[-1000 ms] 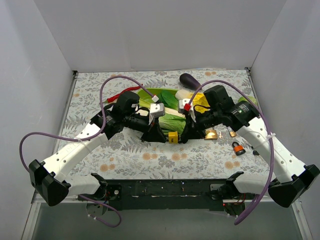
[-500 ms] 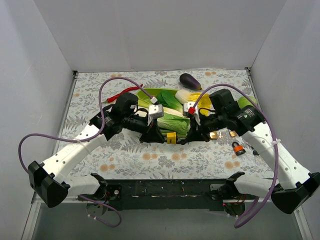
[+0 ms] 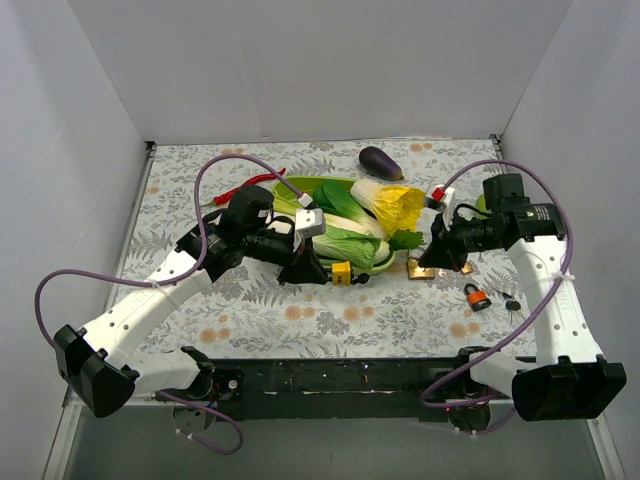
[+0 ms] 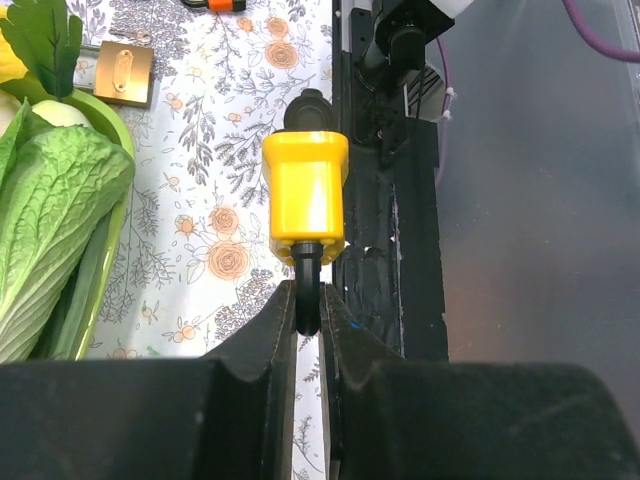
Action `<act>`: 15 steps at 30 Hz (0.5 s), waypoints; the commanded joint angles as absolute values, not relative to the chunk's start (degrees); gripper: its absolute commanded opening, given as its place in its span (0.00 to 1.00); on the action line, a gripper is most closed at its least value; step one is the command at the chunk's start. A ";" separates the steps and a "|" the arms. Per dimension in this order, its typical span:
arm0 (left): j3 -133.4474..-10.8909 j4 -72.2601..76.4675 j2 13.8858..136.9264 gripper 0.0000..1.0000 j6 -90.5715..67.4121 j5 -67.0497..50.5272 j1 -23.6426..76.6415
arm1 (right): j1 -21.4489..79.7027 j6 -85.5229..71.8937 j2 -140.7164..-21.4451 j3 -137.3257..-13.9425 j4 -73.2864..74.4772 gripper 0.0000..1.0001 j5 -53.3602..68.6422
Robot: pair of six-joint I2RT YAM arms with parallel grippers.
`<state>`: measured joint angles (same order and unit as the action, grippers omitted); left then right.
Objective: Lock with the key
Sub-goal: Remove the key from the lock, then place the key at the center of the board.
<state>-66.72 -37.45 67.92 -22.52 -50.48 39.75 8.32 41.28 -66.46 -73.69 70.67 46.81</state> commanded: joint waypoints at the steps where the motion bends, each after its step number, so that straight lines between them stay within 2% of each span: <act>1: -66.80 -33.14 65.48 0.00 -23.12 -50.71 39.55 | 0.63 53.33 -63.02 -67.97 74.80 0.01 42.38; 7: -66.54 -31.30 65.39 0.00 -23.90 -49.31 39.55 | -7.98 61.96 -64.68 -58.02 72.78 0.01 35.96; 15: -64.25 -29.27 64.34 0.00 -25.14 -47.55 39.46 | -11.51 55.29 -70.92 -49.14 58.39 0.01 31.21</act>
<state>-64.69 -32.40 67.46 -24.93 -47.72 39.75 -10.33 57.10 -68.99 -51.18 66.74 34.24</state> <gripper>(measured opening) 0.076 0.034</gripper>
